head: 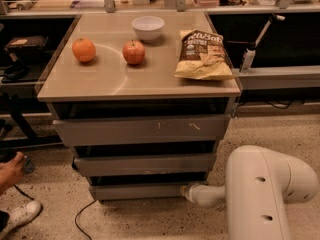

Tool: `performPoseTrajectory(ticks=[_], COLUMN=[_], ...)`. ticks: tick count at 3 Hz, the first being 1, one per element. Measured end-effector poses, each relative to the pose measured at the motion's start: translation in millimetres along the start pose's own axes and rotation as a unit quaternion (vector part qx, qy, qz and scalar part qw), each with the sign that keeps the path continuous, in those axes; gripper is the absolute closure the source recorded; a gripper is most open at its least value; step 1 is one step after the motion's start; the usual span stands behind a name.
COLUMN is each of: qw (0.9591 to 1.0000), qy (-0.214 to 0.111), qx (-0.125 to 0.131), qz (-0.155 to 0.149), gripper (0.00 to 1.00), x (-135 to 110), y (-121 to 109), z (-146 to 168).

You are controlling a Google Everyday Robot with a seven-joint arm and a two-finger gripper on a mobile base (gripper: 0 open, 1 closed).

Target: Close bottom drawer

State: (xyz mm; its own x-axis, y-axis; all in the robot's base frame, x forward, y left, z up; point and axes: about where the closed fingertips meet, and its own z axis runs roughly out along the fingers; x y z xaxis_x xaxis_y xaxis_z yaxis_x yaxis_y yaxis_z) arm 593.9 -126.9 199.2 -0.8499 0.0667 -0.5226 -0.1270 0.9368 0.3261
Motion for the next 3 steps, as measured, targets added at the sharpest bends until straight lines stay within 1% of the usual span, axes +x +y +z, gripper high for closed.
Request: performPoseTrajectory(ticks=[1, 2, 3], qw=[0.9999, 0.9995, 0.9995], qy=[-0.013, -0.029, -0.029], qx=[0.006, 0.006, 0.006], qz=[-0.002, -0.009, -0.009], gripper=[1.00, 1.00, 1.00], x=[-13.1, -27.2, -27.2], y=[0.0, 4.7, 4.8], z=[0.2, 4.8, 4.8])
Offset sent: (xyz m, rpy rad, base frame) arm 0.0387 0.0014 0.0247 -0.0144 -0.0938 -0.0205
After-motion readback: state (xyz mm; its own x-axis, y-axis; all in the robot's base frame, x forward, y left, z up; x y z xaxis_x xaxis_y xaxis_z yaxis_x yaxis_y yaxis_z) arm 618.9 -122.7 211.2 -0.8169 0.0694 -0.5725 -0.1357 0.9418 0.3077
